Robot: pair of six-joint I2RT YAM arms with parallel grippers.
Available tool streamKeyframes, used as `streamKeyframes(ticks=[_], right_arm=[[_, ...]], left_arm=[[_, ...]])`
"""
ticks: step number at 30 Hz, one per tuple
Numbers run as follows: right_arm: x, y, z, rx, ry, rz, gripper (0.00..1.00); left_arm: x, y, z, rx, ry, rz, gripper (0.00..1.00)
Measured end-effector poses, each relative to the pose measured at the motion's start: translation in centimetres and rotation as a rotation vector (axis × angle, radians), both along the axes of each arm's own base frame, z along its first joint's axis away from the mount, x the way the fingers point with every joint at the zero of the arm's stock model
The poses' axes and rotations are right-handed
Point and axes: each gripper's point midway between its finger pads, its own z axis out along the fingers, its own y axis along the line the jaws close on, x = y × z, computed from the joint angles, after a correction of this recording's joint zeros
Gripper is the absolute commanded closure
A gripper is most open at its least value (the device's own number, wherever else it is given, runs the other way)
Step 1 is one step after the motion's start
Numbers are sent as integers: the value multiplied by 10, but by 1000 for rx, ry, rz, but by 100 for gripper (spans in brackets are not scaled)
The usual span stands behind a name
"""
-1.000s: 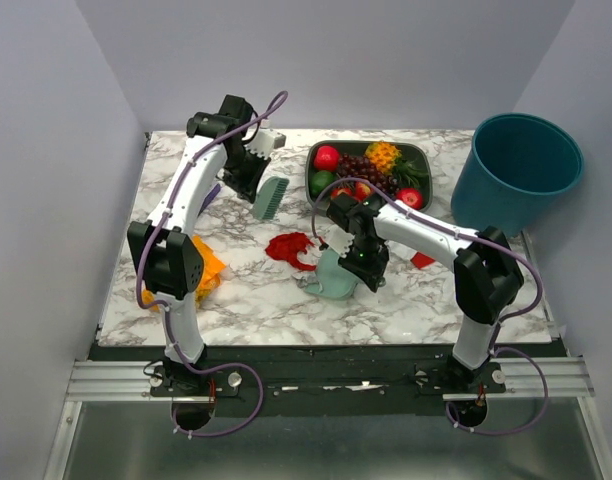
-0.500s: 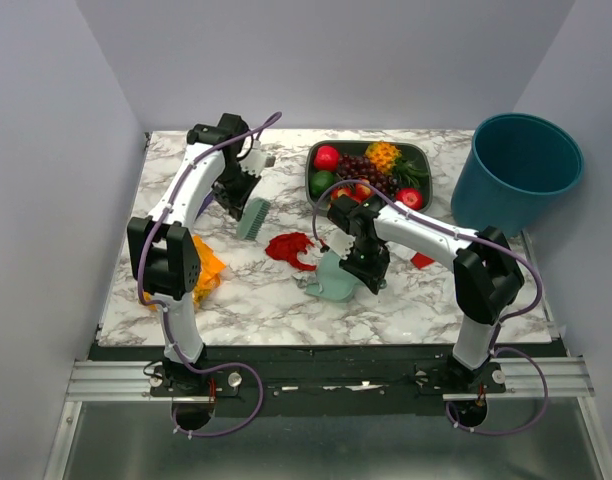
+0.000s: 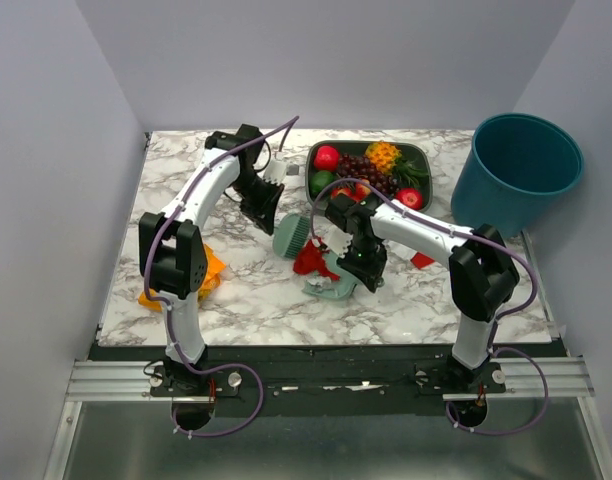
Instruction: Sweep away the paper scraps from the table
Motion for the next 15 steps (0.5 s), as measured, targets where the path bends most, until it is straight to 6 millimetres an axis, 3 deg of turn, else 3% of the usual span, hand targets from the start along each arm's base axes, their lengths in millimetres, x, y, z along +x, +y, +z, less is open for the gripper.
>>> streamKeyframes(ticks=[7,15], right_arm=[[5,5,0,9,-5,0,99],[6,7,-2,19,-10,7,100]], left_arm=[[-25,-40,7,-144,81,-65,100],[-20,-30,3,-103,68,-44,100]])
